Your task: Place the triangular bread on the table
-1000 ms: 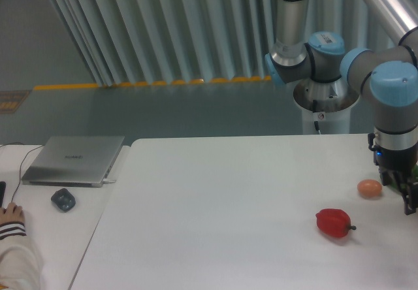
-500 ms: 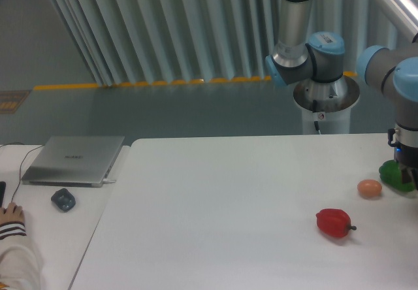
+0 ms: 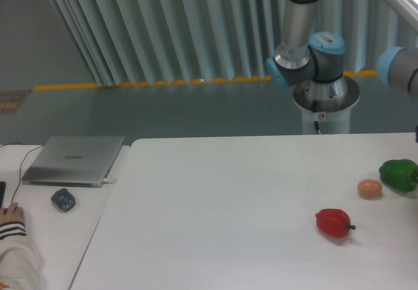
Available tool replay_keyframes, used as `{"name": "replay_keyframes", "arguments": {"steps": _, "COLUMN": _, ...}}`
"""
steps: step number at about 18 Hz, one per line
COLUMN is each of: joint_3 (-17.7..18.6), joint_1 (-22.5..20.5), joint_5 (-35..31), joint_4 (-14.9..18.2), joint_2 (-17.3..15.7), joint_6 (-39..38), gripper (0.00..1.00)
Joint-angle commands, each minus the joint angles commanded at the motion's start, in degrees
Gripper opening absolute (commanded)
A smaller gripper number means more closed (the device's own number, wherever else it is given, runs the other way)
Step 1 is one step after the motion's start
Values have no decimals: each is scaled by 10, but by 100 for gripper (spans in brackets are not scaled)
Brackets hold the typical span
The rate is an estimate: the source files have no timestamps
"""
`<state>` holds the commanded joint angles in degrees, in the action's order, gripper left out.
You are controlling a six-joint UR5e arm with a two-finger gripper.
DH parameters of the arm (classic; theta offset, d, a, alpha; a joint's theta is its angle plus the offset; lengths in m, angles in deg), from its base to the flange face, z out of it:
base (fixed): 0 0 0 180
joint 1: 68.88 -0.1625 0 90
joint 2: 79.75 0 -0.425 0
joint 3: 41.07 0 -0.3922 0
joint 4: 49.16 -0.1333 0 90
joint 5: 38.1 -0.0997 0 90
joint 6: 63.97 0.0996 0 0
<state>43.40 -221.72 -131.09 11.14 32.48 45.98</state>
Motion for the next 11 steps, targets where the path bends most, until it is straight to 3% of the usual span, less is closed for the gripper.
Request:
{"name": "replay_keyframes", "arguments": {"steps": 4, "joint_3": -4, "joint_1": -8, "joint_5": 0, "joint_4": -44, "joint_2": 21, "joint_6": -68, "gripper": 100}}
{"name": "replay_keyframes", "arguments": {"steps": 6, "joint_3": -21, "joint_1": -11, "joint_5": 2, "joint_4": -48, "joint_2": 32, "joint_6": -113, "gripper": 100}}
{"name": "replay_keyframes", "arguments": {"steps": 11, "joint_3": -25, "joint_1": -13, "joint_5": 1, "joint_4": -52, "joint_2": 39, "joint_6": -116, "gripper": 100}}
